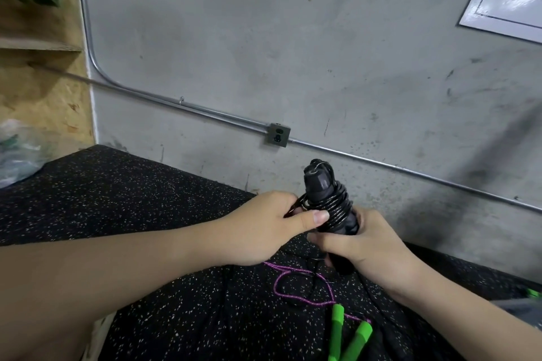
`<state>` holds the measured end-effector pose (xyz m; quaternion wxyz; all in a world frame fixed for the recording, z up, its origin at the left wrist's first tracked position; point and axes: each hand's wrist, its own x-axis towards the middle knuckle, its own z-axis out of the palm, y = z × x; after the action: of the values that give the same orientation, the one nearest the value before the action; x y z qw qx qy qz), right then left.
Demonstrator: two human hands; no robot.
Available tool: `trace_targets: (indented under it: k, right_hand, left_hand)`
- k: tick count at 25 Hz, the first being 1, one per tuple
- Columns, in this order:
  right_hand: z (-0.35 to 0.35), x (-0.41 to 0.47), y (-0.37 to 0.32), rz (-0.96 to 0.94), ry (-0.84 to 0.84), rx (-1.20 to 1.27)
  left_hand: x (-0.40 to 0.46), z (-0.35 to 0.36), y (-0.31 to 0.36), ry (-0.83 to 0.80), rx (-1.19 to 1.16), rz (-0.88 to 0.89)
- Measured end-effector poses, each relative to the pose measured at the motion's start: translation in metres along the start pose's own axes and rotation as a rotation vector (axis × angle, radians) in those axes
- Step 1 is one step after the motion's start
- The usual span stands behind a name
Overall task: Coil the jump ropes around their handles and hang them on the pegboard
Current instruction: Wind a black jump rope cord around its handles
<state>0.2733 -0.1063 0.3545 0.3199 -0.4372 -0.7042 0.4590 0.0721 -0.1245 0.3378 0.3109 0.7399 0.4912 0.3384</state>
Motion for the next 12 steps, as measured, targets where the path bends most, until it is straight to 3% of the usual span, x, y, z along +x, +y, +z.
trace_targets:
  k: [3,6,10,12]
  right_hand:
    - [0.005,-0.002,0.005,-0.104,0.090,-0.209]
    - [0.006,-0.002,0.005,-0.059,0.037,-0.118]
    - [-0.011,-0.012,-0.007,0.200,-0.504,0.394]
    - [-0.014,-0.015,-0.009,0.213,-0.637,0.523]
  left_hand:
    - [-0.002,0.007,-0.002,-0.023,-0.015,0.023]
    - [-0.004,0.008,0.003,0.043,-0.077,0.045]
    - [-0.009,-0.005,0.014,-0.066,-0.183,0.146]
    - [-0.011,-0.009,0.019,-0.107,-0.225,0.201]
